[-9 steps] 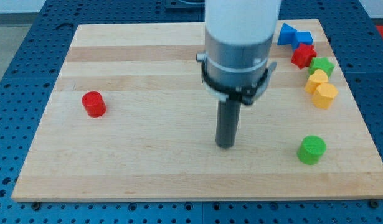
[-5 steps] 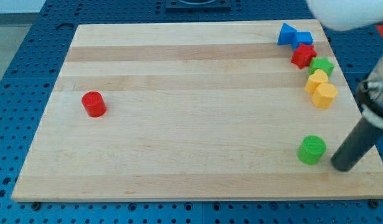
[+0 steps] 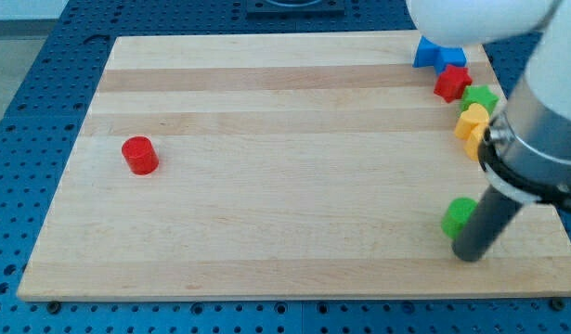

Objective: Place the green circle towards the bottom of the yellow hexagon

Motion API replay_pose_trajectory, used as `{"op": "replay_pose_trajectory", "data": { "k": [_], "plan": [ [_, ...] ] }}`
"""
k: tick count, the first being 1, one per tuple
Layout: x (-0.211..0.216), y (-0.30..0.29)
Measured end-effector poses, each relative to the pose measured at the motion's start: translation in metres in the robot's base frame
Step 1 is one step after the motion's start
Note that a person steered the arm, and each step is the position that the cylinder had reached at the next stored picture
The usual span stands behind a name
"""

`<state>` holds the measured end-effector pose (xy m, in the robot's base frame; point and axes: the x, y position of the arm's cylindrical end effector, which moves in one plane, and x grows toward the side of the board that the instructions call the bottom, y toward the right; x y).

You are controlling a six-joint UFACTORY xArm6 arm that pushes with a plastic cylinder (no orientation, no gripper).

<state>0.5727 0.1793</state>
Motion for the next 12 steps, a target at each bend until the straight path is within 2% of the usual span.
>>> {"op": "replay_pose_trajectory", "data": {
  "k": [1, 2, 5, 6, 8, 9, 10, 11, 12],
  "plan": [
    [-0.042, 0.000],
    [-0.053, 0.000],
    [-0.054, -0.045],
    [-0.066, -0.035],
    [-0.079, 0.022],
    [-0.079, 0.024],
    [-0.064, -0.037],
    [-0.084, -0.124],
    [-0.154, -0.151]
  ]
}}
